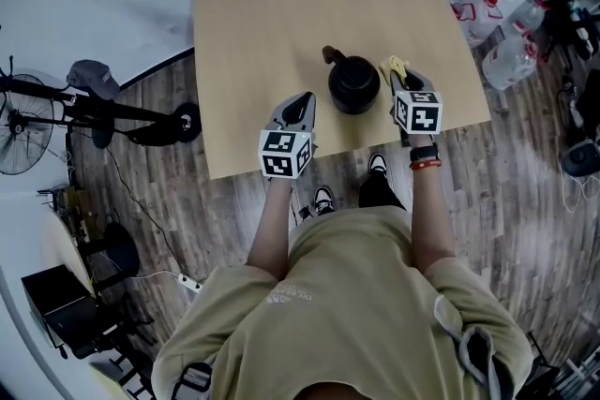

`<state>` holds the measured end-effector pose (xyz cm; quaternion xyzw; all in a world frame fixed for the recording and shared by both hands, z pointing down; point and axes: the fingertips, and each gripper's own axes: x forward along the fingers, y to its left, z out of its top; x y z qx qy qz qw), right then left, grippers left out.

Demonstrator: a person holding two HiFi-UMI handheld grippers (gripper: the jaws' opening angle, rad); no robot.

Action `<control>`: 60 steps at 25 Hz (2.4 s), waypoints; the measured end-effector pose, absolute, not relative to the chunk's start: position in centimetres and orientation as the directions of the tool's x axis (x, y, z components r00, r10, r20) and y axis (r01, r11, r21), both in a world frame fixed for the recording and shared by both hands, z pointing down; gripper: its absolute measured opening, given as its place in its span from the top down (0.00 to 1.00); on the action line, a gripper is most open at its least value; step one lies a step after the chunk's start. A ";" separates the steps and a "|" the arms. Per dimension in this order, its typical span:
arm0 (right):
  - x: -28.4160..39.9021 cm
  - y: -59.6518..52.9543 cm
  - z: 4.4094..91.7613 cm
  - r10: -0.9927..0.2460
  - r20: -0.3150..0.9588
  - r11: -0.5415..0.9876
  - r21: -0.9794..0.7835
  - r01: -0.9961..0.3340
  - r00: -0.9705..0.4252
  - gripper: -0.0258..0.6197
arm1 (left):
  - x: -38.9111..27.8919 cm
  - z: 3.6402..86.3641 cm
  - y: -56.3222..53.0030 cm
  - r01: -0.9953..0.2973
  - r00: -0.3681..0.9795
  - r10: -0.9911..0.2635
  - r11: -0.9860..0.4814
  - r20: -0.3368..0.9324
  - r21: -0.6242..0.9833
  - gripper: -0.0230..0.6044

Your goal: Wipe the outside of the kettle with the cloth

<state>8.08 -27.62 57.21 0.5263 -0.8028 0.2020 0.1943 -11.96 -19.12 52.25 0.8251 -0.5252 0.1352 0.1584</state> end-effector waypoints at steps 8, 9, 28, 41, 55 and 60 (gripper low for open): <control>7.2 -17.4 59.6 -0.759 0.575 0.268 -0.151 -0.952 -0.305 0.81 | -12.9 53.0 -13.9 -0.877 0.479 -0.796 -0.458 0.371 0.149 0.92; 6.4 -16.4 59.8 -0.758 0.577 0.265 -0.154 -0.952 -0.305 0.81 | -13.2 53.0 -13.4 -0.873 0.484 -0.793 -0.463 0.368 0.152 0.92; -11.2 -14.4 60.0 -0.728 0.540 0.339 -0.253 -0.906 -0.423 0.81 | -21.3 51.0 -9.0 -0.913 0.408 -0.860 -0.376 0.307 0.160 0.92; -12.5 -20.7 60.8 -0.718 0.545 0.324 -0.290 -0.901 -0.433 0.81 | -21.0 51.1 -12.2 -0.960 0.261 -0.920 -0.214 0.292 0.182 0.92; -11.0 -19.5 61.3 -0.720 0.570 0.257 -0.311 -0.915 -0.395 0.81 | -20.3 52.3 -11.7 -0.963 0.245 -0.918 -0.194 0.313 0.186 0.92; -10.2 -18.8 60.9 -0.714 0.570 0.273 -0.309 -0.911 -0.407 0.81 | -19.4 52.2 -11.5 -0.961 0.256 -0.915 -0.204 0.312 0.187 0.92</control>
